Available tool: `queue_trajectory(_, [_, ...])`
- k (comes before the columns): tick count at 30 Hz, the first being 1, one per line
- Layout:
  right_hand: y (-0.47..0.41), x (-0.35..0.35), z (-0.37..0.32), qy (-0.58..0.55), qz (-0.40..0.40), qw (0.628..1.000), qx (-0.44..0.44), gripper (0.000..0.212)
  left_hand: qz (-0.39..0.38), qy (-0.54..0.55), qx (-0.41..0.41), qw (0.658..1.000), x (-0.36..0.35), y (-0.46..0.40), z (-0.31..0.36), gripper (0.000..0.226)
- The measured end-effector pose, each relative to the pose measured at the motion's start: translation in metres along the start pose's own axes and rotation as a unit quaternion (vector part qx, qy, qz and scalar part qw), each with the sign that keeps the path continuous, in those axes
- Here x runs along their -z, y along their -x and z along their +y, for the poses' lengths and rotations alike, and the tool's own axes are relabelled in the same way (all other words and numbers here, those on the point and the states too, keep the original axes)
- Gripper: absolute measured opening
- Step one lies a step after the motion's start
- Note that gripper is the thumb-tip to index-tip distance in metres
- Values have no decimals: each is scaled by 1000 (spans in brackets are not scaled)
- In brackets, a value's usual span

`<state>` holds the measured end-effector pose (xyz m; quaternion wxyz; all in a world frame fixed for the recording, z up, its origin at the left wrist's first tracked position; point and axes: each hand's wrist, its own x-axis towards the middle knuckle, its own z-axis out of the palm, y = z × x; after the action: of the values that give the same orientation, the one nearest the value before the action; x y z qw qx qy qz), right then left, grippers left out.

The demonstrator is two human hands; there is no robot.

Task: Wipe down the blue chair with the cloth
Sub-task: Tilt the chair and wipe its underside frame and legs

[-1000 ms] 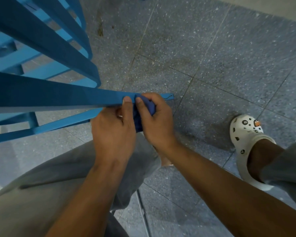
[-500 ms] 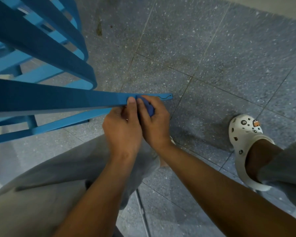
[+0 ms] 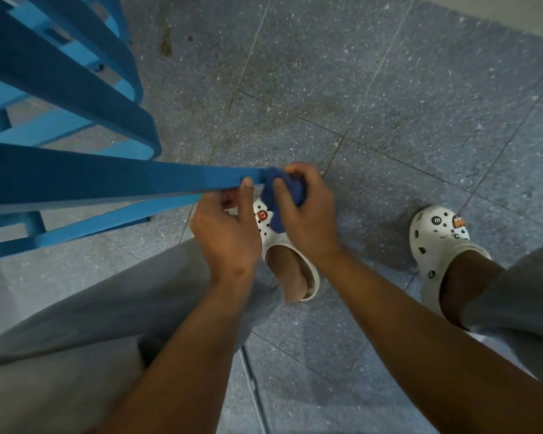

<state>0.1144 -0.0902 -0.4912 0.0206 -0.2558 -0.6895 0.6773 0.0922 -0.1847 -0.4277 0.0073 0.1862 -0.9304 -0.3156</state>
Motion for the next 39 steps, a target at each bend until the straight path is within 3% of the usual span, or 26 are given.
queue_trajectory(3, [5, -28, -4, -9, 8, 999, 43, 10, -6, -10, 0, 1000, 0, -1, -1, 24])
queue_trajectory(9, [-27, -27, 42, 40, 18, 992, -121, 20, -12, -9, 7, 1000, 2, -1, -3, 35])
queue_trajectory(15, [-3, -33, 11, 16, 13, 1000, -18, 13, -11, -1, 17, 1000, 2, 4, 1, 25])
queue_trajectory(19, [-20, -27, 26, 23, -7, 997, -73, 14, -32, 12, 47, 998, 3, 18, 5, 36])
queue_trajectory(22, [-34, -7, 38, 37, -20, 992, -118, 12, -84, 2, 83, 993, 4, 36, 12, 37])
queue_trajectory(24, [-33, 2, 39, 10, -4, 992, -128, 9, -149, -67, 21, 986, 9, 47, 22, 31])
queue_trajectory(28, [-21, 10, 39, -35, 11, 991, -132, 13, -214, -246, -207, 922, 7, 27, 53, 24])
queue_trajectory(32, [-7, 6, 48, -48, 26, 983, -173, 13, -276, -433, -284, 810, -12, -24, 76, 23])
queue_trajectory(35, [-4, -2, 54, -41, 18, 984, -173, 9, -312, -560, -281, 714, -27, -37, 84, 21])
queue_trajectory(37, [-6, -14, 50, -59, 22, 987, -147, 12, -324, -594, -250, 692, -34, -43, 87, 19])
queue_trajectory(39, [-9, -28, 47, -63, 35, 991, -111, 13, -328, -600, -230, 693, -38, -48, 89, 15])
